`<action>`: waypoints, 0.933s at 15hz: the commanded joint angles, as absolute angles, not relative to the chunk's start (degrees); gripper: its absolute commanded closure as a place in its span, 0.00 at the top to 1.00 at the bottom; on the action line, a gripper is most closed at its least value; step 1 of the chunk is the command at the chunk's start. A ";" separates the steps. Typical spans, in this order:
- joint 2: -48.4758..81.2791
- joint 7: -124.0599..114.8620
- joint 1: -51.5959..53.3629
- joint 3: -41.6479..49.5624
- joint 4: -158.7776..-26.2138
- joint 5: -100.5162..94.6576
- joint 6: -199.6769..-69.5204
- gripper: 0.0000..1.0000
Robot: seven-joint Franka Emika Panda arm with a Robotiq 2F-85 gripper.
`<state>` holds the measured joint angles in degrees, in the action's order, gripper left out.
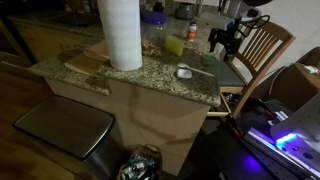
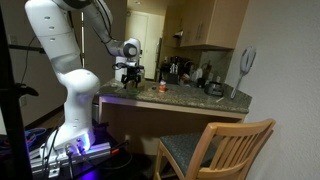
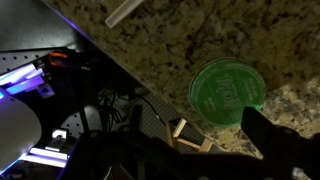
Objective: Place the green object on the purple jar
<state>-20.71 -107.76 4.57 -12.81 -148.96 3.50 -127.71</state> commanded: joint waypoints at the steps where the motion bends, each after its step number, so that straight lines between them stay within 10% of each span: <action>1: -14.49 -108.82 2.89 -12.23 -149.27 2.82 -133.77 1.00; 8: -9.42 -115.38 2.96 -12.28 -150.03 0.86 -146.86 1.00; 9: -9.73 -114.60 3.48 -11.99 -150.63 2.00 -147.03 0.75; 14: -13.99 -114.44 3.22 -11.46 -153.14 3.10 -145.37 0.48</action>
<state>-13.81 -114.77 2.75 -12.13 -149.67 1.80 -145.56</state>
